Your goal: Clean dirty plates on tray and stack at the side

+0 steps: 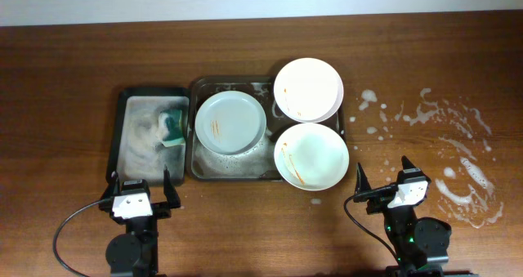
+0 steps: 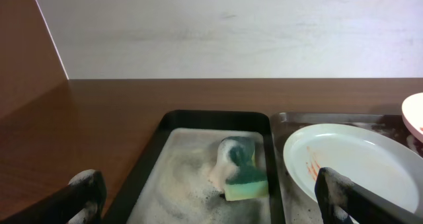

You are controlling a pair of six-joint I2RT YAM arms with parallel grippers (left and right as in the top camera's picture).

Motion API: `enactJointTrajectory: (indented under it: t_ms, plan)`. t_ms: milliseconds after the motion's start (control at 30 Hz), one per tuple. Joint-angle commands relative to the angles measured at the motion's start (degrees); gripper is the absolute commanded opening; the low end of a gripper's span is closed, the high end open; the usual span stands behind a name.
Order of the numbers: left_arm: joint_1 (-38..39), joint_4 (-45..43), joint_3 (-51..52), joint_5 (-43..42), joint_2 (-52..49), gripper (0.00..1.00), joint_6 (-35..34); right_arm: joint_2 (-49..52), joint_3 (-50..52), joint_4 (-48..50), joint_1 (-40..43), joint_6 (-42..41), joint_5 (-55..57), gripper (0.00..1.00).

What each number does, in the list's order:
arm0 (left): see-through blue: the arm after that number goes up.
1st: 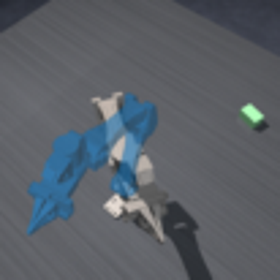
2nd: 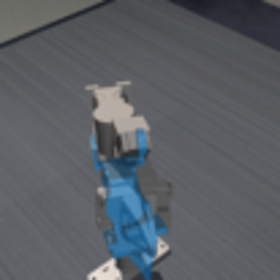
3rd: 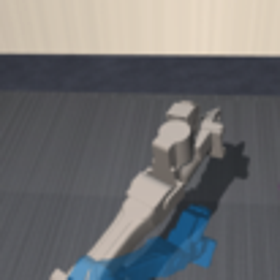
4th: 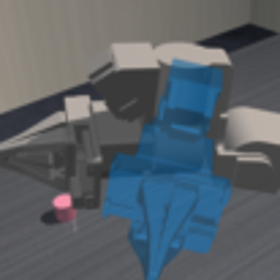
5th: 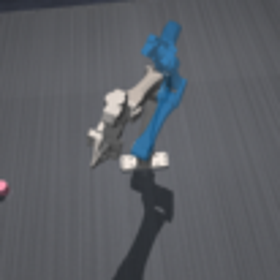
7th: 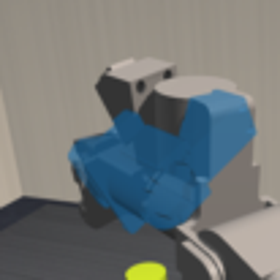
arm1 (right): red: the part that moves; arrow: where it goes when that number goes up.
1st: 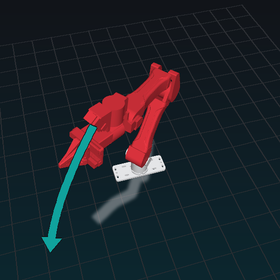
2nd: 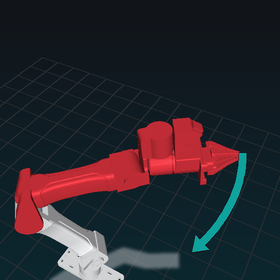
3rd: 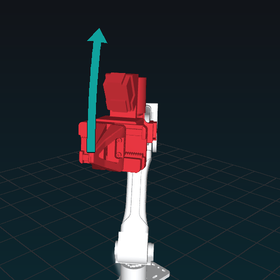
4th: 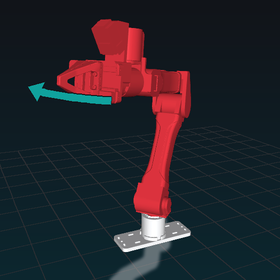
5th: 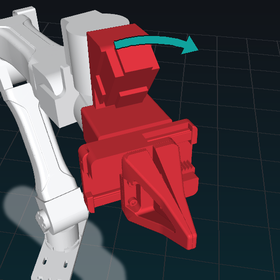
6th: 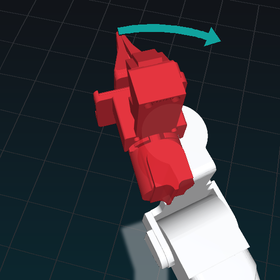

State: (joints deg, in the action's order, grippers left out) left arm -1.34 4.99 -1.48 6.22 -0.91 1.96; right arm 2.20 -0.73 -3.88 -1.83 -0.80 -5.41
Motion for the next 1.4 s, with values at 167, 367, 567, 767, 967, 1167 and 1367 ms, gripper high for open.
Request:
enactJointTrajectory:
  t_ms: [167, 367, 567, 767, 967, 1167, 1367]
  plan:
    - [-0.26, 0.04, 0.59, -0.61, 0.24, 0.99, 0.92, -0.17, 0.42, -0.15, -0.46, 0.37, -0.28, 0.98]
    - [-0.26, 0.04, 0.59, -0.61, 0.24, 0.99, 0.92, -0.17, 0.42, -0.15, -0.46, 0.37, -0.28, 0.98]
    - [-0.26, 0.04, 0.59, -0.61, 0.24, 0.99, 0.92, -0.17, 0.42, -0.15, -0.46, 0.37, -0.28, 0.98]
    - [-0.26, 0.04, 0.59, -0.61, 0.24, 0.99, 0.92, -0.17, 0.42, -0.15, -0.46, 0.37, -0.31, 0.98]
    - [-0.26, 0.04, 0.59, -0.61, 0.24, 0.99, 0.92, -0.17, 0.42, -0.15, -0.46, 0.37, -0.28, 0.98]
    - [-0.26, 0.02, 0.59, -0.61, 0.24, 0.99, 0.92, -0.17, 0.42, 2.32, -0.42, 0.37, 0.09, 0.98]
    - [-0.28, -2.56, 0.35, -6.32, 0.24, 0.99, 0.90, -0.15, -0.85, 5.01, -0.42, 0.35, -7.23, 0.98]
